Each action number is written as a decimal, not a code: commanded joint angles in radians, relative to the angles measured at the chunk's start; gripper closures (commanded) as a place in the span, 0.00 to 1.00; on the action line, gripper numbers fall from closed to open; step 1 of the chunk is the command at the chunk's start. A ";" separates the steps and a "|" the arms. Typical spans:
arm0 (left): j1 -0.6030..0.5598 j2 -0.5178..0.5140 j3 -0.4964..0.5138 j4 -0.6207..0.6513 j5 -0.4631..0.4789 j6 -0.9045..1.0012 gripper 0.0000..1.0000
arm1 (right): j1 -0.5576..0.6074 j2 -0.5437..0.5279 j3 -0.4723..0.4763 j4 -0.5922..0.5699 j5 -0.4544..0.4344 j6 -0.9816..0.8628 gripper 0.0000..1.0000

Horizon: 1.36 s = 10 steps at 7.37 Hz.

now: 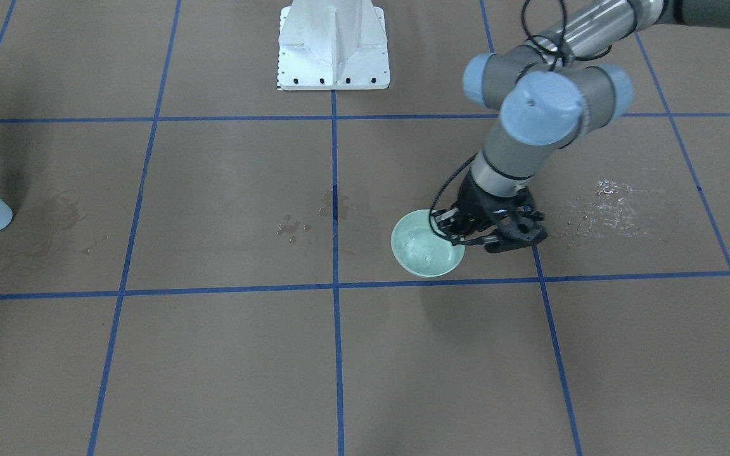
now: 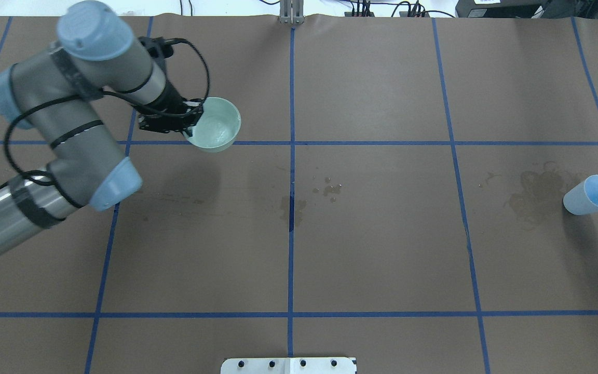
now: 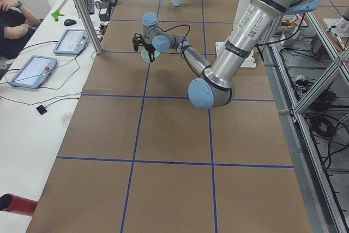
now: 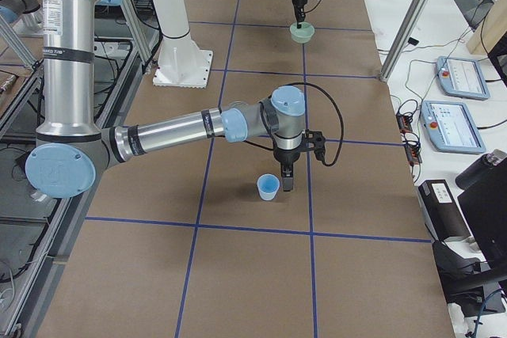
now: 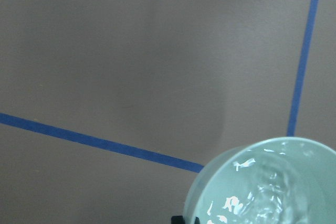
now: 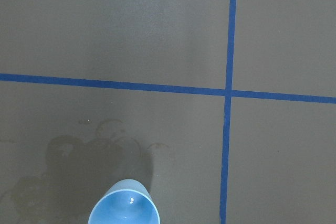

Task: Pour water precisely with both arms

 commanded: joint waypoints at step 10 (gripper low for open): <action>0.013 0.637 -0.195 -0.314 -0.033 0.173 1.00 | 0.000 -0.004 -0.019 0.001 0.001 -0.005 0.00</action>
